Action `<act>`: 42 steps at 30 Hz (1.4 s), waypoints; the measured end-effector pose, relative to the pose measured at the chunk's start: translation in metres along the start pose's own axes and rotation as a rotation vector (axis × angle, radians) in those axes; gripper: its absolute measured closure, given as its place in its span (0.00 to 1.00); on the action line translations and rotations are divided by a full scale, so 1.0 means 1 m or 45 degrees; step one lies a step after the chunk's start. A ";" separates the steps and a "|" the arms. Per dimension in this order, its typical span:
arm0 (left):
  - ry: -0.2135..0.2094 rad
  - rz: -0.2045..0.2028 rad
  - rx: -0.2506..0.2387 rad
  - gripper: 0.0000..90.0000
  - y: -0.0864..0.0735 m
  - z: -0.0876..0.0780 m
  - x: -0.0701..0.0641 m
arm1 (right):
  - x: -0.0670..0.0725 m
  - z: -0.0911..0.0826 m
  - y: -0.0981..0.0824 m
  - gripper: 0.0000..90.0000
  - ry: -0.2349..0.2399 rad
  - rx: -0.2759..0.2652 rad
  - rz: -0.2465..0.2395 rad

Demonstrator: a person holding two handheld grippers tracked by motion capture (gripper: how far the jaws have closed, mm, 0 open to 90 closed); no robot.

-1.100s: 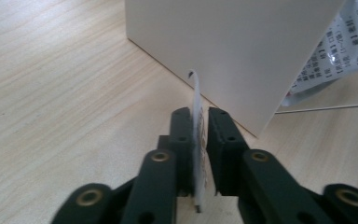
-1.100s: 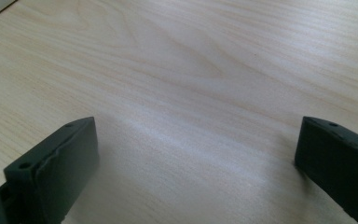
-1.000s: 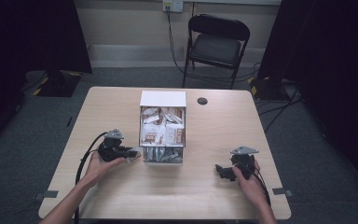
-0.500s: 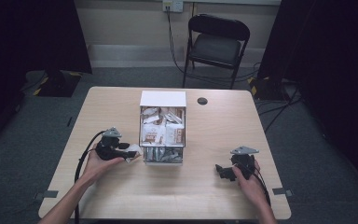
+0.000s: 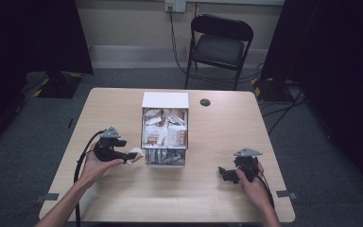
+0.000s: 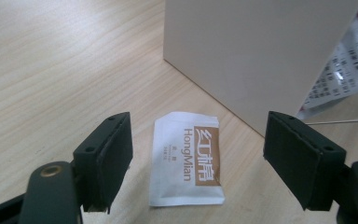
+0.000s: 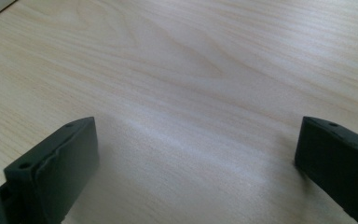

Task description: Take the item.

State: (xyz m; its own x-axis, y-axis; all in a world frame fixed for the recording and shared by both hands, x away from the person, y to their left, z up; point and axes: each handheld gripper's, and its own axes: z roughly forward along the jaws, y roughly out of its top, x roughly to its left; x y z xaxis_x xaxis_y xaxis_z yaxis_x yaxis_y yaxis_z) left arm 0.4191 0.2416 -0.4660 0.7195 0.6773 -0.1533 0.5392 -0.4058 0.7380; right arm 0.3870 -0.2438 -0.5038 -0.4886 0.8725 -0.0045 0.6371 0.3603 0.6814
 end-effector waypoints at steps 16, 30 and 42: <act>0.006 0.036 -0.068 0.22 0.002 -0.035 -0.013 | 0.000 0.000 0.000 0.00 0.000 0.000 0.000; 0.081 -0.040 -0.115 0.21 -0.025 -0.075 -0.009 | 0.000 0.000 0.000 0.00 0.000 -0.001 0.000; 0.284 -0.197 -0.083 0.23 -0.058 -0.092 0.016 | 0.000 0.000 0.000 0.00 0.000 0.000 0.000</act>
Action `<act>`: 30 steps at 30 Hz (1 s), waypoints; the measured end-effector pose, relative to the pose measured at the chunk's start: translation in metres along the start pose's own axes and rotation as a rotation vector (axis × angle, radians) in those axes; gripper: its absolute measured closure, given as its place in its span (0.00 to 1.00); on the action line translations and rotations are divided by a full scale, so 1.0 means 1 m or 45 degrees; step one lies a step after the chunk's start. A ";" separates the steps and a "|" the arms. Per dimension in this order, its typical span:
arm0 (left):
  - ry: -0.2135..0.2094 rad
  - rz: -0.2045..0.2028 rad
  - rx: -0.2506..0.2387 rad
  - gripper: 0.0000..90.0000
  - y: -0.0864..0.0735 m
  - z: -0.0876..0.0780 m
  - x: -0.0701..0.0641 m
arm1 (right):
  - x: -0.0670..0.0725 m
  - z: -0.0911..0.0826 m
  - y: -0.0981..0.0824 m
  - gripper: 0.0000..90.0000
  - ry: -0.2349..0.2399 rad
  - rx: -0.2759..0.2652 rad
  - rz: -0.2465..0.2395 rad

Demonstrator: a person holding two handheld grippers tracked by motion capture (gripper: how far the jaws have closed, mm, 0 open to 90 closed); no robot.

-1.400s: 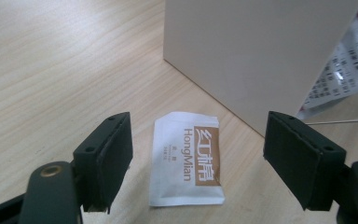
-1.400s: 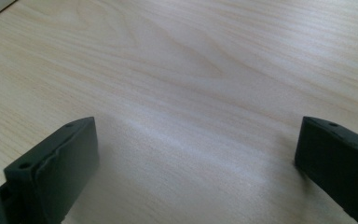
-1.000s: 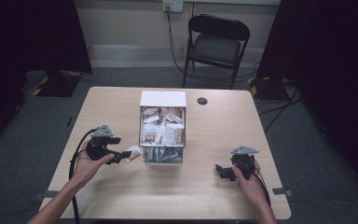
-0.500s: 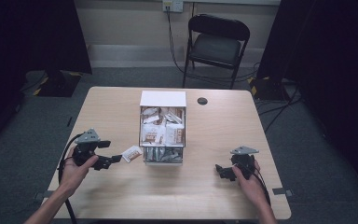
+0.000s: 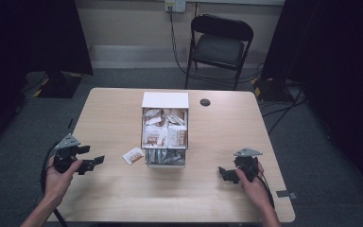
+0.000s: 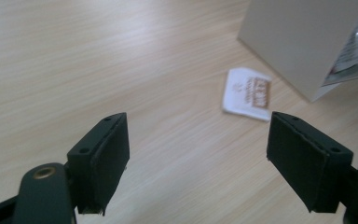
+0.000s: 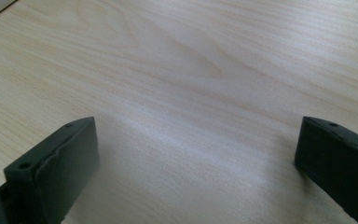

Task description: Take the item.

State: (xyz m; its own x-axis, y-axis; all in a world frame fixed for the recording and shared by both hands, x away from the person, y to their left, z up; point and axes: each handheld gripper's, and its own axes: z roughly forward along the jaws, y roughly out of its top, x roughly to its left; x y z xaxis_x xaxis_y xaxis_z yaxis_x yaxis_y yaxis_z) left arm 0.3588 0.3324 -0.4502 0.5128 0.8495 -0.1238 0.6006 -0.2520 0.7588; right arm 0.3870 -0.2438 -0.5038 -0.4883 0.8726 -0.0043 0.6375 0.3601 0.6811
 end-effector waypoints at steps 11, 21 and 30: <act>0.126 0.013 0.138 0.23 -0.024 0.013 0.012 | 0.000 0.000 0.000 0.00 0.000 0.000 -0.001; 0.168 0.023 0.178 0.23 -0.034 0.025 0.012 | 0.000 0.000 0.000 0.00 0.000 0.000 -0.001; 0.169 0.009 0.150 0.18 -0.044 0.031 0.013 | 0.000 0.000 0.000 0.00 0.000 -0.001 -0.001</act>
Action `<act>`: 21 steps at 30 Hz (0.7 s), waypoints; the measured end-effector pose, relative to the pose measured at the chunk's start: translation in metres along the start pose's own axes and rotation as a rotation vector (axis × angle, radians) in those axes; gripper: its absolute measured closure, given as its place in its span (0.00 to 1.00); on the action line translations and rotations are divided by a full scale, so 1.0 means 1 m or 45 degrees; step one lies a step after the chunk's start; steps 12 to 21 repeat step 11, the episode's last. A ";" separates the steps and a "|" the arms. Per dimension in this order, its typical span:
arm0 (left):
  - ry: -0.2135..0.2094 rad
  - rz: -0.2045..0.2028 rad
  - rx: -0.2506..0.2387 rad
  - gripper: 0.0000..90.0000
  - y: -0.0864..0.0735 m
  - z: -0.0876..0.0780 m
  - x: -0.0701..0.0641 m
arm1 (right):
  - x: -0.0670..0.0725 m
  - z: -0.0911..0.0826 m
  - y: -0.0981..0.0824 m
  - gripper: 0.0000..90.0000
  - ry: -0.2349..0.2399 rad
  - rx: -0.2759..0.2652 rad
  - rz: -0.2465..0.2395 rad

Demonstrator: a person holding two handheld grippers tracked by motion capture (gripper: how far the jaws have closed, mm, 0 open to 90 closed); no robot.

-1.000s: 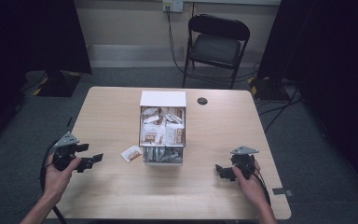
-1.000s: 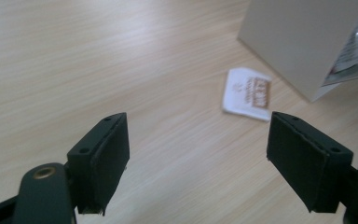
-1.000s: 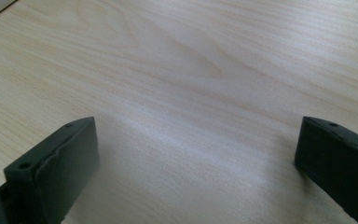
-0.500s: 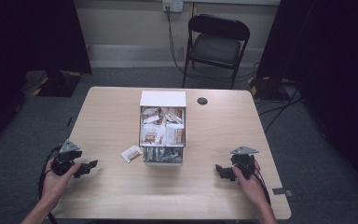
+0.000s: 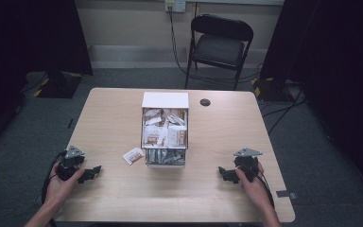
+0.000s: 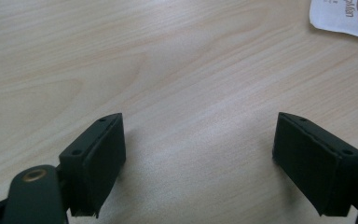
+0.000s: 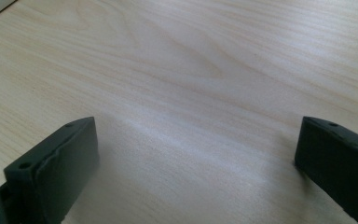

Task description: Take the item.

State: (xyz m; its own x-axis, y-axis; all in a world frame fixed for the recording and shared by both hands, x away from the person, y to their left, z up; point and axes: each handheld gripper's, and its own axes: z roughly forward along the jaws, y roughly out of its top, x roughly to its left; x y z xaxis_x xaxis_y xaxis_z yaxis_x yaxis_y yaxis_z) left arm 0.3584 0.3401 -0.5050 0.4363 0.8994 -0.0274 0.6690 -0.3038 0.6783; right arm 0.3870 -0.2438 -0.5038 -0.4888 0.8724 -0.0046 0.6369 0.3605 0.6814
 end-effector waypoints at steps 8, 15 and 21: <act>0.051 -0.069 -0.035 0.01 -0.005 0.005 -0.004 | 0.000 0.000 0.000 0.00 0.000 0.000 0.000; 0.061 -0.079 -0.037 0.00 -0.005 0.005 -0.005 | 0.000 0.000 0.000 0.00 0.000 0.000 0.000; 0.061 -0.079 -0.037 0.00 -0.005 0.005 -0.005 | 0.000 0.000 0.000 0.00 0.000 0.000 0.000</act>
